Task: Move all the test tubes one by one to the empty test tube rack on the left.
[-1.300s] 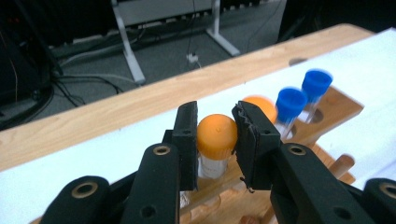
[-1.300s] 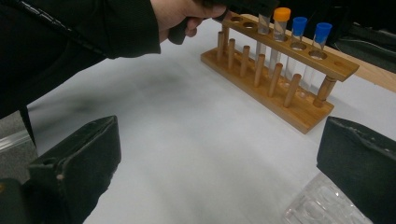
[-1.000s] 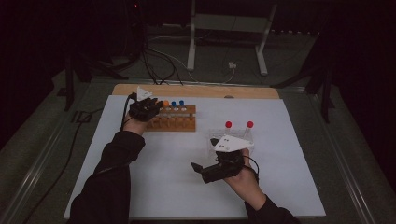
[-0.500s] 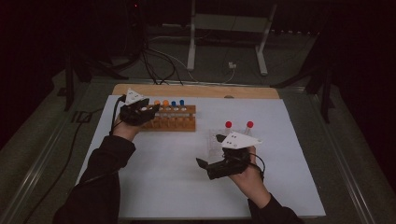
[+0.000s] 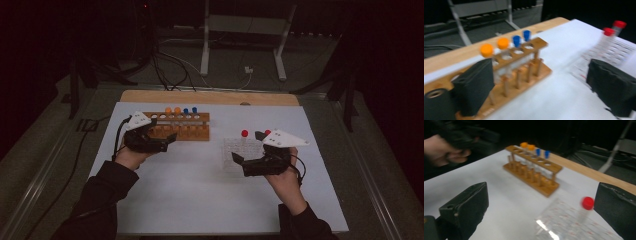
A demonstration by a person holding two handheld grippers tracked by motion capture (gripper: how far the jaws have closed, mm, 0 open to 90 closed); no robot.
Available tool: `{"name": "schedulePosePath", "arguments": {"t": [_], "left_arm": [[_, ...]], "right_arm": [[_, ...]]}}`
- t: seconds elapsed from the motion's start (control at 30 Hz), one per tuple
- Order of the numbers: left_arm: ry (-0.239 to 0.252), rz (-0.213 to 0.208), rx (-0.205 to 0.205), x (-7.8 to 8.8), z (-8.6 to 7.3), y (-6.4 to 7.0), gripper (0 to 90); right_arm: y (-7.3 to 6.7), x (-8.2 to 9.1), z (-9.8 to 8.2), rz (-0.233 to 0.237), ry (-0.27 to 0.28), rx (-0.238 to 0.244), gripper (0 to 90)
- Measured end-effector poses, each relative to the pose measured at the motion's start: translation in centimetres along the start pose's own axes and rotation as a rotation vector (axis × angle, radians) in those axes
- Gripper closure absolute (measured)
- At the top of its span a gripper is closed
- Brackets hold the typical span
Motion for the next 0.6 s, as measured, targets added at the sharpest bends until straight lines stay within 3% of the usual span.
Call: {"name": "schedulePosePath", "arguments": {"t": [0.07,0.2,0.37,0.6], "left_arm": [[-0.018,-0.027,-0.020,0.1,-0.8,1.1,2.2],[-0.024,-0.087,-0.043,0.5,-2.2,3.0,2.0],[-0.002,-0.146,-0.060,1.3,-3.3,5.1,1.6],[0.008,-0.174,-0.075,1.7,-4.1,6.2,1.6]], "right_arm": [[1.0,0.3,-0.1,-0.023,0.007,-0.012,0.0],[3.1,0.7,-0.8,-0.090,0.001,-0.032,0.0],[6.0,1.1,-2.3,-0.152,-0.028,-0.065,0.0],[8.8,0.5,-5.8,-0.211,-0.105,-0.115,9.6]]}}
Point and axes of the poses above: each handheld gripper's, and its own axes: x roughly backward along the jaws, z roughly out of its top, y roughly to its right, the point moved 10 cm from there along -x, roughly forward along the jaws, and after that the axes turned 9 degrees about x, right-handed, at the moved point
